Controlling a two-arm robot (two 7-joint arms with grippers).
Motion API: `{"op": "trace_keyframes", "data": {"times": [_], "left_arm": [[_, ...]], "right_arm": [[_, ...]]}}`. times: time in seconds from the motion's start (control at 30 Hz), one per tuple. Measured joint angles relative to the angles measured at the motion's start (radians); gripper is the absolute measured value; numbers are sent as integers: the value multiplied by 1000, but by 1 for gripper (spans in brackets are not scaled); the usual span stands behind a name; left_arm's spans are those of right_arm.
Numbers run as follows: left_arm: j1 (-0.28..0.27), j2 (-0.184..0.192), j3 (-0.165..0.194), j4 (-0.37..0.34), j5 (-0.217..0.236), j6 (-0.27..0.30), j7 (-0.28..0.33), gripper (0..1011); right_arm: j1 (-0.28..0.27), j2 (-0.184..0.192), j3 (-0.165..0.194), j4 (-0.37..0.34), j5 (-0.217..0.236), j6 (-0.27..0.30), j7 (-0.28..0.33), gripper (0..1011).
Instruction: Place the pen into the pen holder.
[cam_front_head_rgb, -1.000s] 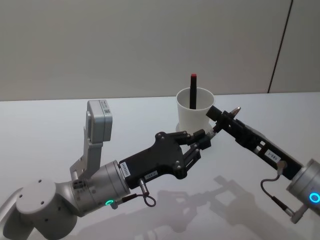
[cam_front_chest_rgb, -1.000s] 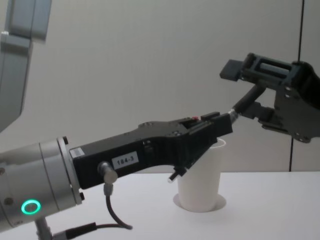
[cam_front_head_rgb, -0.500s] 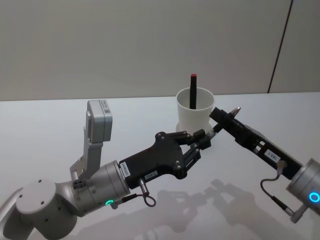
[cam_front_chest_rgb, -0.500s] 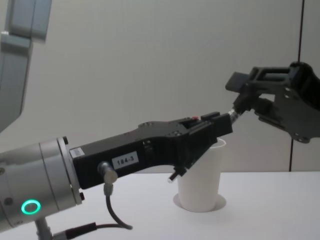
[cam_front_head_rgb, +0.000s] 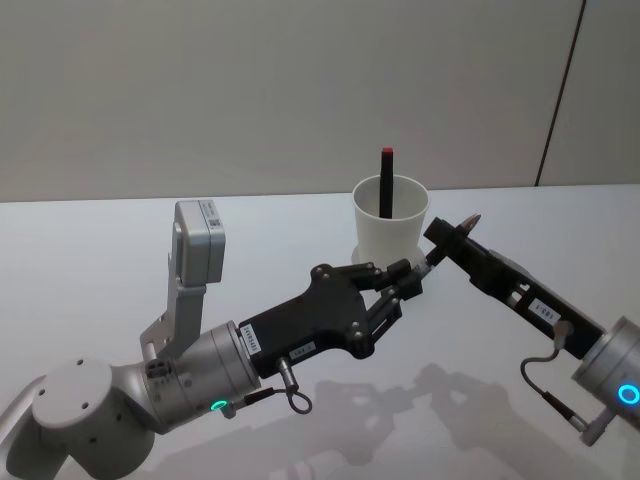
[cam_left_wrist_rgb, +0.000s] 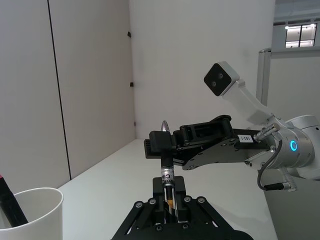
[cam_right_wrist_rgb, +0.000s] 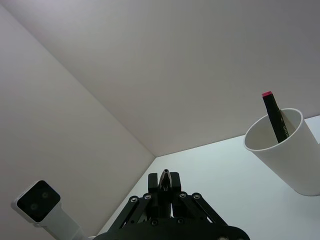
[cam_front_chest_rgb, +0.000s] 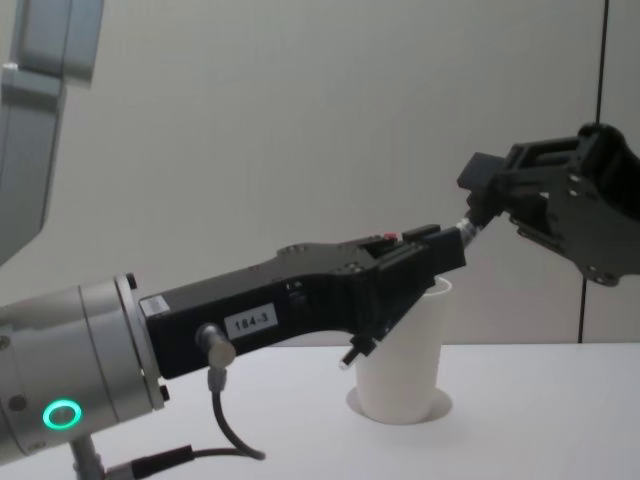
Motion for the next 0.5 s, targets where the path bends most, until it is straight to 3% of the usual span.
{"op": "trace_keyframes", "data": {"times": [0.27,0.5], "left_arm": [[0,0,-1,0,0,0,1,144],[0,0,-1,0,0,0,1,350]], "right_arm": [[1,0,0,1,0,0,0,123],[1,0,0,1,0,0,0,123]]}}
